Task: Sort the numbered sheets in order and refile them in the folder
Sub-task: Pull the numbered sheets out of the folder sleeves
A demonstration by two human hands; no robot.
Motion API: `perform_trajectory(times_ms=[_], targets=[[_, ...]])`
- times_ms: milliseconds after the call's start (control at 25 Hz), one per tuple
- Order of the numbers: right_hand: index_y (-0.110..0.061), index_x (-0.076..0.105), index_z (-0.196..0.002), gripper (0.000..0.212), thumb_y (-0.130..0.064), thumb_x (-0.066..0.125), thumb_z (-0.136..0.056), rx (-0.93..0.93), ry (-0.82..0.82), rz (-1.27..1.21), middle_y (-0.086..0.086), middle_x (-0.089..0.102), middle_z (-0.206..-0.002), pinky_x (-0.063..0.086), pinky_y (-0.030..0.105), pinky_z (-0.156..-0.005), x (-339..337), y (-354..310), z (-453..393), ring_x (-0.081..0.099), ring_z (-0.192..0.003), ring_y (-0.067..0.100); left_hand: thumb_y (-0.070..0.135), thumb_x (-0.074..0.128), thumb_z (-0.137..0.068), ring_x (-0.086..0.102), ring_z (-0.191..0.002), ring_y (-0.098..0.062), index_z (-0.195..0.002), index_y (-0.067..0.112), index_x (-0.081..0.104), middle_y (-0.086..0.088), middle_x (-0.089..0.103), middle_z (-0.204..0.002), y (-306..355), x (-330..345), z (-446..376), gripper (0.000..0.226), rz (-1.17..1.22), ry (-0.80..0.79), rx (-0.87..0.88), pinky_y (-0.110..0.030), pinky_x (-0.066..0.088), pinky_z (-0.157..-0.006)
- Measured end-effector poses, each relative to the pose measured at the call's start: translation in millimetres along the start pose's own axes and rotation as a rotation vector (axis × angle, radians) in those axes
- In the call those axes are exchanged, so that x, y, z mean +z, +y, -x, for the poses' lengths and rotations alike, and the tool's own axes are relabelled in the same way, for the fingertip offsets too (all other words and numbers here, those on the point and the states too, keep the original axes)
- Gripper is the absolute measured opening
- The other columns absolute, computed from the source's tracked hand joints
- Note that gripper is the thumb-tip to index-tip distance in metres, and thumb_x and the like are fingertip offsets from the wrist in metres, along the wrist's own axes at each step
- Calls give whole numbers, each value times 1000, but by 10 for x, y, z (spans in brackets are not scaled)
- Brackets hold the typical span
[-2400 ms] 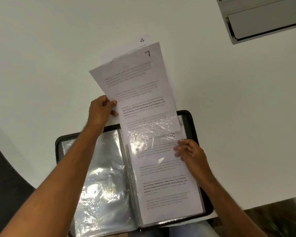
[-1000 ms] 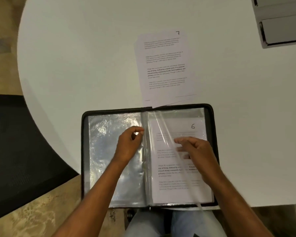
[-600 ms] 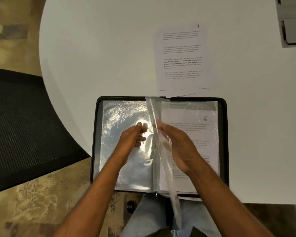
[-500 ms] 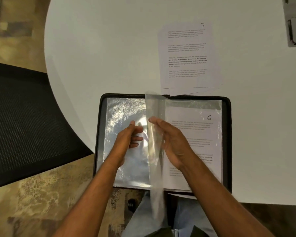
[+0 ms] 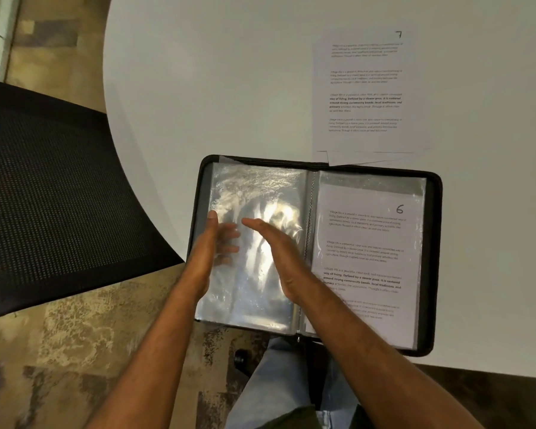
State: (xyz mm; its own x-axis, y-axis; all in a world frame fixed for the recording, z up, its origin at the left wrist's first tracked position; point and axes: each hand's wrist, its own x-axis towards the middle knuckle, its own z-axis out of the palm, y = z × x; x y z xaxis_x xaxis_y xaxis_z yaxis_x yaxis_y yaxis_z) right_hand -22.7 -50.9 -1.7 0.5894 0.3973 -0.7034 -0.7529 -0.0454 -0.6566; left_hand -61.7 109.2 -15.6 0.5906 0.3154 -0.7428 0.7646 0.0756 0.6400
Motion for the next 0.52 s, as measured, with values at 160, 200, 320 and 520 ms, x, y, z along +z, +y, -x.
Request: perform_trajectory(times_ms=[160, 200, 320, 520], targets=[[-31, 70, -127, 26, -28, 58, -104, -179, 31, 193, -14, 63, -134, 45, 20, -101, -159, 144, -49, 55, -120, -8, 45, 67, -96, 73, -86, -26, -90, 26, 74, 0, 76, -88, -125, -4, -116, 22, -212, 207, 63, -53, 59, -86], [-31, 68, -128, 26, -25, 59, -104, -225, 59, 262, -12, 62, -134, 49, 26, -103, -267, 155, -42, 57, -121, -3, 36, 70, -96, 73, -80, -25, -84, 25, 73, 0, 75, -81, -159, -8, -140, 17, -257, 242, 75, -53, 60, -83], [-35, 60, -131, 30, -25, 58, -103, -353, 176, 545, -12, 56, -137, 51, 37, -104, -737, 194, 8, 56, -122, 6, 26, 70, -96, 67, -63, -18, -74, 20, 67, -2, 70, -69, -189, 6, -141, 24, -361, 317, 110, -45, 60, -70], [-25, 47, -146, 48, -23, 60, -101, -419, 482, 836, -3, 46, -153, 34, 36, -115, -1648, 192, 117, 39, -137, 9, 21, 69, -96, 65, -78, -14, -86, 23, 60, 6, 64, -85, -195, 89, -100, 14, -507, 419, 181, -26, 47, -63]])
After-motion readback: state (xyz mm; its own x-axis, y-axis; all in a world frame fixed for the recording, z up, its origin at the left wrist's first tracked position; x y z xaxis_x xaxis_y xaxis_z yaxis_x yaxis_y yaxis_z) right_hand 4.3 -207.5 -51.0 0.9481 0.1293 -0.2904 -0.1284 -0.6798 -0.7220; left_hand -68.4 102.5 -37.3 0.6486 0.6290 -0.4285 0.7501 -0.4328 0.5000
